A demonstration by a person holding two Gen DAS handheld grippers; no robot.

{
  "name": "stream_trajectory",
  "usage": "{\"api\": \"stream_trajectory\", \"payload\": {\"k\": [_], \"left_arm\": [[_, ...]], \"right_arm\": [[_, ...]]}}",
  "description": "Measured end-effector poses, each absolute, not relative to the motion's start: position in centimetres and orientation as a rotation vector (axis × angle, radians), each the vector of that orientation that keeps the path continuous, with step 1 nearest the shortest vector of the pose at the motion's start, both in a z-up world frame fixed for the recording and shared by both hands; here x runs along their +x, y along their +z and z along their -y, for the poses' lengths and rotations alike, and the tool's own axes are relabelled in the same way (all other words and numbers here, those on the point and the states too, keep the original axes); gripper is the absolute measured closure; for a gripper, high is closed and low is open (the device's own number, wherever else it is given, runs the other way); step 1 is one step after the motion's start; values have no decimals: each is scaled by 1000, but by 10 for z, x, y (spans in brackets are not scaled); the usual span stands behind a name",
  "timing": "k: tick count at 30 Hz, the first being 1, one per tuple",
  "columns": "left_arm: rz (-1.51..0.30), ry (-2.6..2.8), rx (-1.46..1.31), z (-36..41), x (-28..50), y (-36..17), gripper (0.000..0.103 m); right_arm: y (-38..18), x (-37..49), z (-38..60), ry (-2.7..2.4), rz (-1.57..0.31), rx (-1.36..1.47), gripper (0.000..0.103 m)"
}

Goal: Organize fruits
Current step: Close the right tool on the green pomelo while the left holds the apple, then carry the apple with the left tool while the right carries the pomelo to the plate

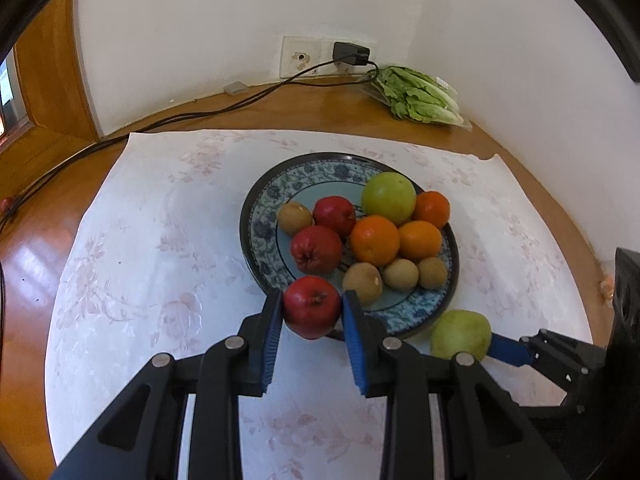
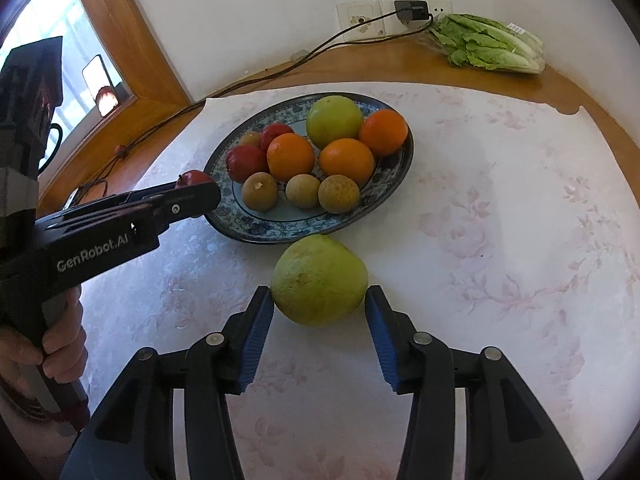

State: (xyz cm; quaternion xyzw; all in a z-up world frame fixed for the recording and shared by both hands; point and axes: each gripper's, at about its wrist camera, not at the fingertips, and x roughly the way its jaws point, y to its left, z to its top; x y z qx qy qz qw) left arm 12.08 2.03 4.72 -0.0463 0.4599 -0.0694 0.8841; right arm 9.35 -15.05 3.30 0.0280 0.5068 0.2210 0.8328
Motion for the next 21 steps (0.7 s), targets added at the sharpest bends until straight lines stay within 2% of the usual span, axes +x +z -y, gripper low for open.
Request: {"api": "stream_trajectory", "payload": {"k": [21], "left_arm": [[-959, -167, -117, -21, 143, 34, 72]], "right_arm": [[70, 127, 158, 415, -925, 39, 60]]}}
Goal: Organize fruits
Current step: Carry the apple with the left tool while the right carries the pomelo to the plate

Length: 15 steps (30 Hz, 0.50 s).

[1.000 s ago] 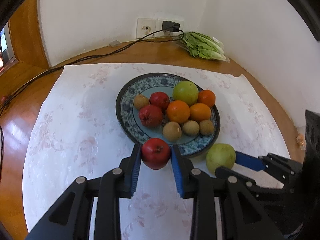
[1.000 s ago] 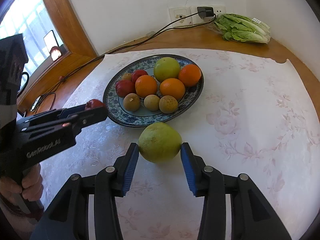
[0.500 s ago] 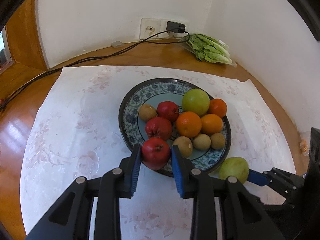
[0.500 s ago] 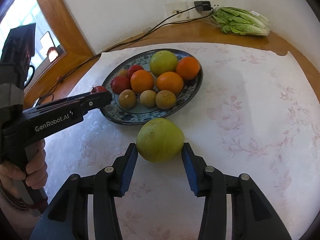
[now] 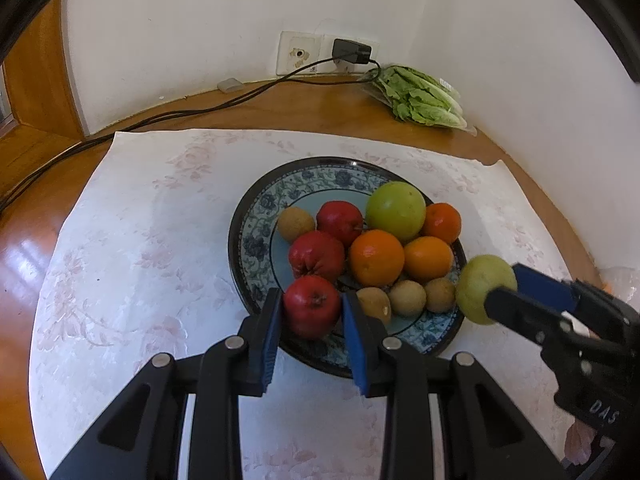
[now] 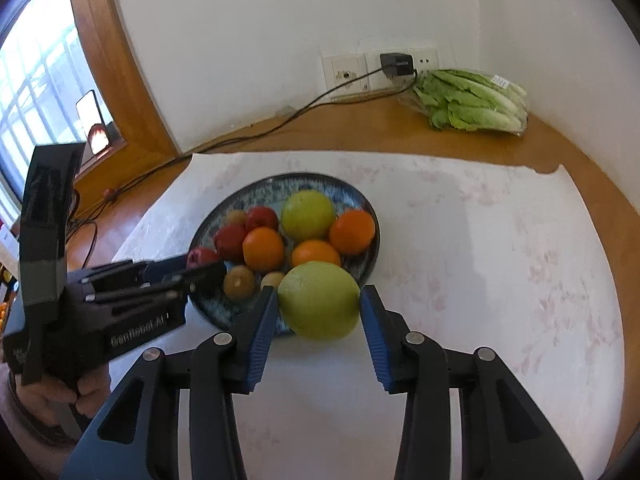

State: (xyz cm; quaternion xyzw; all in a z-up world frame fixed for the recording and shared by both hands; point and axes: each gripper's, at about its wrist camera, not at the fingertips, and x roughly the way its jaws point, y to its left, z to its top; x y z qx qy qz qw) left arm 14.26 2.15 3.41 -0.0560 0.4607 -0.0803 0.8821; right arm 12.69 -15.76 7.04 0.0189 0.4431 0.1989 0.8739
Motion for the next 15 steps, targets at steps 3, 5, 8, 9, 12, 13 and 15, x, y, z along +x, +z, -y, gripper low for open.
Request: {"api": "stream_trajectory", "payload": {"k": [3, 5, 8, 9, 12, 13, 15], "left_arm": [[-952, -163, -113, -23, 144, 33, 72], [-953, -162, -119, -23, 144, 33, 72], [-955, -159, -124, -24, 146, 33, 72], [-955, -158, -125, -24, 146, 33, 72], [-953, -153, -124, -24, 145, 34, 72], [-951, -153, -121, -24, 144, 35, 72], [-946, -156, -116, -24, 141, 37, 69]], "right_arm": [[69, 133, 154, 417, -908, 43, 60], [69, 136, 153, 412, -892, 43, 60], [68, 139, 154, 412, -881, 57, 60], [67, 141, 154, 414, -880, 60, 60], [63, 143, 156, 401, -888, 61, 60], [61, 143, 157, 398, -896, 66, 60], [58, 143, 159, 406, -904, 82, 60]]}}
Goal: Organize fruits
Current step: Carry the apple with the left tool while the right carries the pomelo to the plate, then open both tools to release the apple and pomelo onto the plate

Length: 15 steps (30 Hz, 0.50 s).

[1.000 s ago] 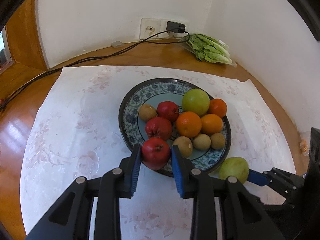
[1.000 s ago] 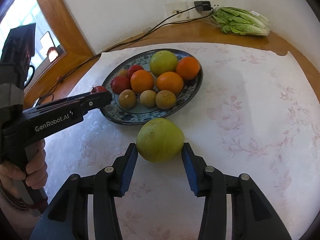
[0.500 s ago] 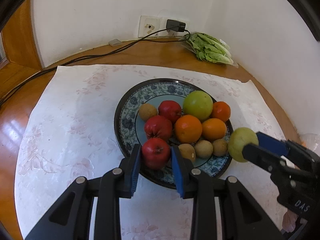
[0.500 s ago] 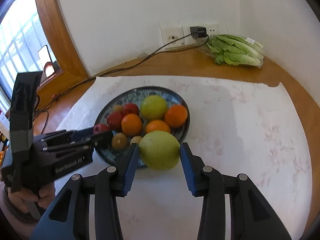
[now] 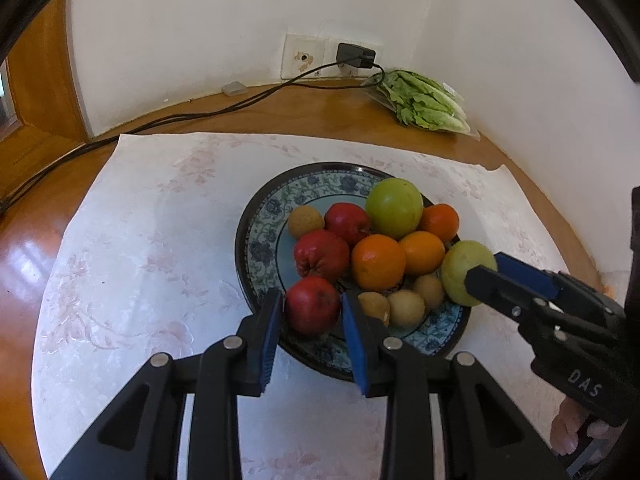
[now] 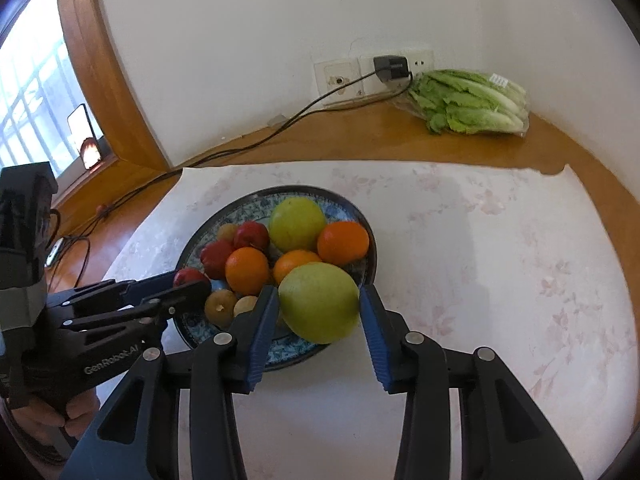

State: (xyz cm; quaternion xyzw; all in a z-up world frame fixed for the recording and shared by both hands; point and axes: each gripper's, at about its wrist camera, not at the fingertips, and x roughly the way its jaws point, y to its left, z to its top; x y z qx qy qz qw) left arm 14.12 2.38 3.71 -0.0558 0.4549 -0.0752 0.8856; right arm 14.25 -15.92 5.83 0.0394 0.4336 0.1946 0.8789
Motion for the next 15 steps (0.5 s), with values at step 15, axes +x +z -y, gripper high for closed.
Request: {"api": "stream_trajectory", "payload": {"k": [15], "left_arm": [[-921, -144, -128, -27, 119, 59, 44]], "right_arm": [[63, 137, 164, 442, -875, 150, 37]]}}
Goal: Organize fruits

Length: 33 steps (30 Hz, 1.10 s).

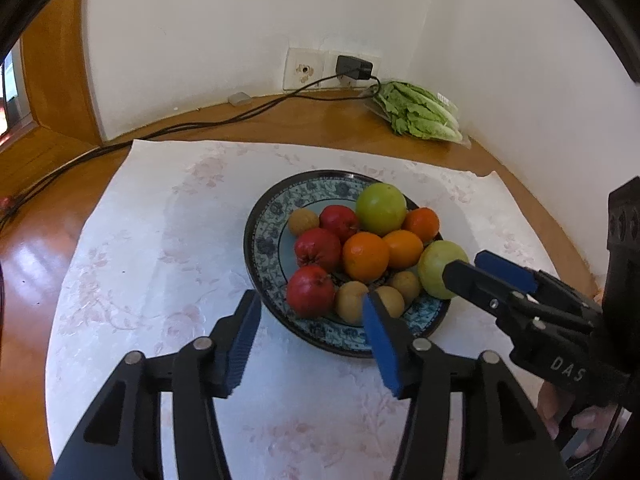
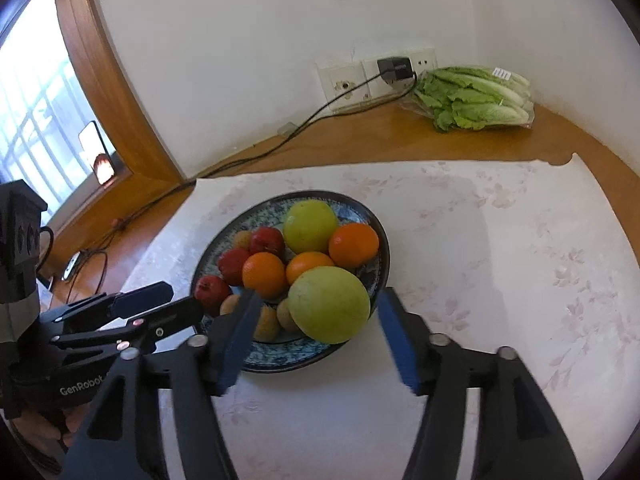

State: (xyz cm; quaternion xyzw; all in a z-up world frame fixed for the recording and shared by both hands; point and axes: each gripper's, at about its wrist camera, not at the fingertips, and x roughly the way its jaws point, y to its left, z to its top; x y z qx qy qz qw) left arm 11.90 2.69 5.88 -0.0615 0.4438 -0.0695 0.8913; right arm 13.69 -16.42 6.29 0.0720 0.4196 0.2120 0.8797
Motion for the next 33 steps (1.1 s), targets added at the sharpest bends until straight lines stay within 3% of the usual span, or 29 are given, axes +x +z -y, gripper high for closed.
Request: {"api": "stream_trajectory", "payload": {"k": [6, 33], "left_arm": [[-913, -120, -126, -27, 104, 68, 33], [-999, -87, -76, -10, 81, 28, 31]], "right_arm": [[76, 125, 167, 432, -857, 137, 34], [39, 90, 171, 315, -1000, -17, 33]]}}
